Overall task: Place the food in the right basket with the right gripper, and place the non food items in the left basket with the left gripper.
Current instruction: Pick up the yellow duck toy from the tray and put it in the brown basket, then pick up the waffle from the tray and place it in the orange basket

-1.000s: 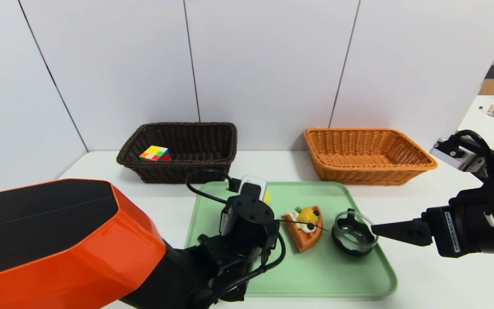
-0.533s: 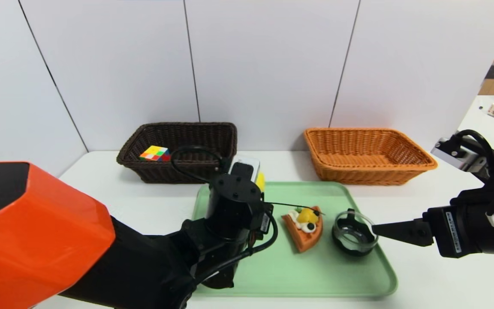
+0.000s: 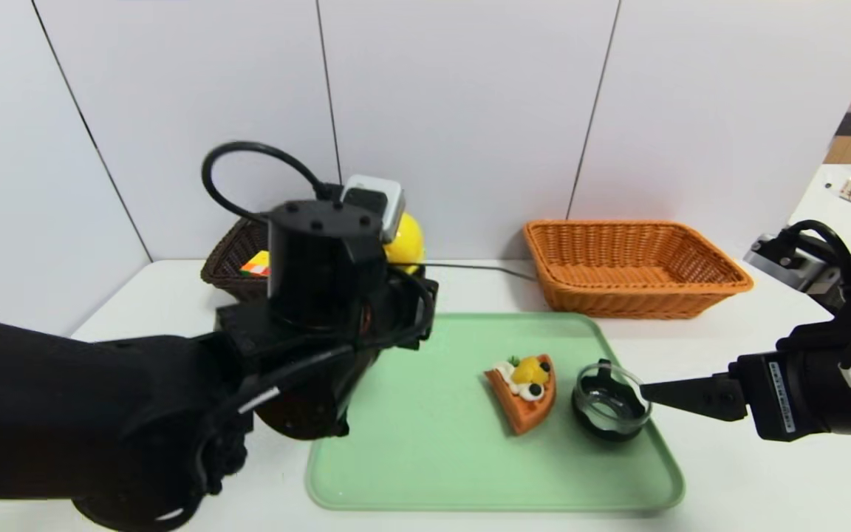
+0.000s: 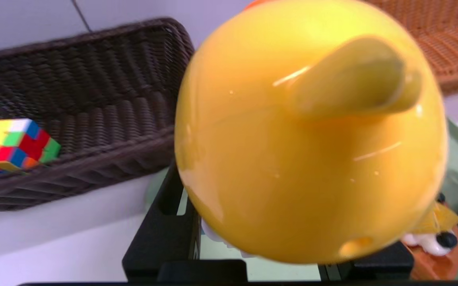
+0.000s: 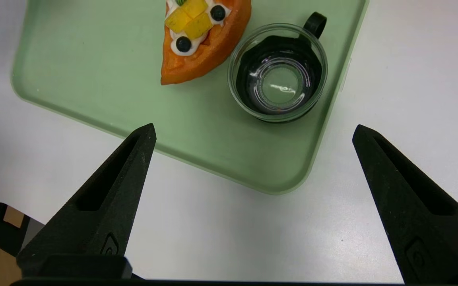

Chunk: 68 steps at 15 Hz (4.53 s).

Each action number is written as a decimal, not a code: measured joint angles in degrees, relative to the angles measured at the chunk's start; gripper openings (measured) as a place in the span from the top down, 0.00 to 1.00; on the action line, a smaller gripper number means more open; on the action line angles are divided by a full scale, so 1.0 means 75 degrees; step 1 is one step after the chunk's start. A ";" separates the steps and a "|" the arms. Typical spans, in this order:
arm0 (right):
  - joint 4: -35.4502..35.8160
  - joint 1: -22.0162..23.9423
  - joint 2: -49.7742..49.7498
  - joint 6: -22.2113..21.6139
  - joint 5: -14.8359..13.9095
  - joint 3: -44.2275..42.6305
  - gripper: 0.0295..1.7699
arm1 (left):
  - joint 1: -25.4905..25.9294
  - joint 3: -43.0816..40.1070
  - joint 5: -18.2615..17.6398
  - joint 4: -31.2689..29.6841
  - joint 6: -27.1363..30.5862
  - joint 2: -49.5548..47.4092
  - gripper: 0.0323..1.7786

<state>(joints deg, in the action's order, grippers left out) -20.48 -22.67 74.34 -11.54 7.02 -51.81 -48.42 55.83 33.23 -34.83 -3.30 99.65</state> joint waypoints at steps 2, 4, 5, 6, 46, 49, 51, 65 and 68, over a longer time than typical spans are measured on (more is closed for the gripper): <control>0.0239 0.0000 0.0003 0.0000 0.0000 0.0120 0.03 | 0.0488 0.0618 -0.0036 0.0834 0.0026 -0.0265 0.59; 0.0449 -0.0002 0.0007 0.0011 0.0003 0.0234 0.03 | 0.1172 0.1104 -0.0348 0.1580 0.0033 -0.0288 0.59; 0.0486 -0.0005 0.0010 0.0015 0.0007 0.0254 0.03 | 0.1487 0.1221 -0.0592 0.1749 0.0029 -0.0221 0.59; 0.0501 -0.0008 0.0010 0.0015 0.0007 0.0257 0.03 | 0.1816 0.1338 -0.0886 0.1814 0.0029 -0.0104 0.59; 0.0541 0.0036 -0.0114 -0.0029 -0.0023 0.0286 0.03 | 0.2487 0.3532 -0.1775 0.3659 0.0041 0.0418 0.09; 0.0536 0.0070 -0.0163 -0.0037 -0.0037 0.0286 0.03 | 0.1686 0.3139 -0.1741 0.3722 0.0044 0.0039 0.07; 0.0527 0.0085 -0.0184 -0.0041 -0.0052 0.0286 0.03 | 0.1099 0.2879 -0.1603 0.3699 0.0041 -0.0075 0.07; 0.0395 -0.0280 0.1294 0.0078 -0.0026 -0.1739 0.03 | -0.0200 0.0457 -0.1443 0.4380 0.0146 -0.1512 0.05; 0.0005 -0.0416 0.2058 0.0426 -0.0026 -0.2662 0.03 | -0.0198 0.0445 -0.1664 0.4706 0.0242 -0.1835 0.05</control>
<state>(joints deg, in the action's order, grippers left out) -20.44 -25.80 89.77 -8.35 6.83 -71.78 -49.91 59.17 20.75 0.46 -1.49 85.88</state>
